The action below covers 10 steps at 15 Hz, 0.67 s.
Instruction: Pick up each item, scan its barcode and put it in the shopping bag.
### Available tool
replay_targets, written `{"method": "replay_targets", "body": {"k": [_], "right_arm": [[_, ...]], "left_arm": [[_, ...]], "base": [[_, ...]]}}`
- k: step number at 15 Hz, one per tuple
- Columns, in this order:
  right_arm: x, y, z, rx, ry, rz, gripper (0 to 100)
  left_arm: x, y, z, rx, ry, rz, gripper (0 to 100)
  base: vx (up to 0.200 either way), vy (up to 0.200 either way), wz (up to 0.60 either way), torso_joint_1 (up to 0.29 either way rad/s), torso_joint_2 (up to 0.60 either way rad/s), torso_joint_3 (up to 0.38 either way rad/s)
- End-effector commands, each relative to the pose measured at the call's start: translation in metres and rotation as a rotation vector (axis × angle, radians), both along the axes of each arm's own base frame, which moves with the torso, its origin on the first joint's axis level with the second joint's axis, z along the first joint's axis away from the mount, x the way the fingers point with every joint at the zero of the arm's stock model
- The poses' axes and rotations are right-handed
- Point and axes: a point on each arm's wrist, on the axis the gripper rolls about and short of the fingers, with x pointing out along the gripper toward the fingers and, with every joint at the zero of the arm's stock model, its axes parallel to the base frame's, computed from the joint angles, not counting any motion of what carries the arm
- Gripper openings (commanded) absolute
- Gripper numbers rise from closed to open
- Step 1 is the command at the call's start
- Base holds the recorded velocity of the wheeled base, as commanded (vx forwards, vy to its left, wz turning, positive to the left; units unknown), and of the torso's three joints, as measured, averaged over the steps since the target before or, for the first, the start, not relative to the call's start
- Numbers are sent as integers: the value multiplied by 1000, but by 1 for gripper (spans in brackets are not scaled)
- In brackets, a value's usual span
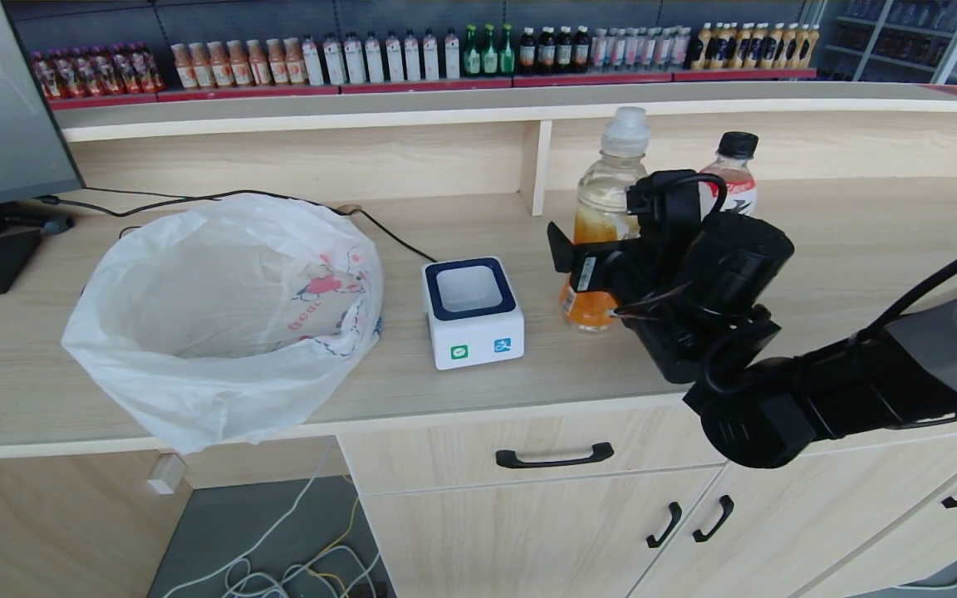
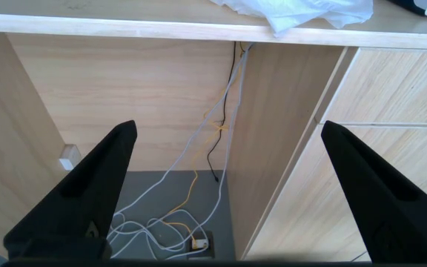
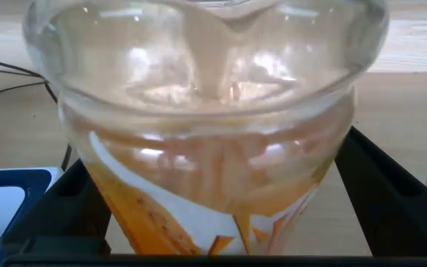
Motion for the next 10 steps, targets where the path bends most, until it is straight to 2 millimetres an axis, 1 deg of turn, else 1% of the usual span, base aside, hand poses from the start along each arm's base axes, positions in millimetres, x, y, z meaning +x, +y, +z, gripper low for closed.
{"method": "replay_targets", "body": {"k": [1, 4, 5, 10], "right_arm": [[-1, 0, 5, 8, -11, 3, 100], [-1, 0, 5, 10, -12, 3, 100], [-2, 0, 6, 10, -10, 3, 0], [-5, -2, 11, 22, -22, 3, 0]], "left_arm": [[0, 0, 0, 0, 0, 0, 100], [0, 0, 0, 0, 0, 0, 100], [0, 0, 0, 0, 0, 0, 100], [0, 0, 0, 0, 0, 0, 100]], "base": [[0, 0, 0, 0, 0, 0], [0, 0, 0, 0, 0, 0], [0, 0, 0, 0, 0, 0], [0, 0, 0, 0, 0, 0]]}}
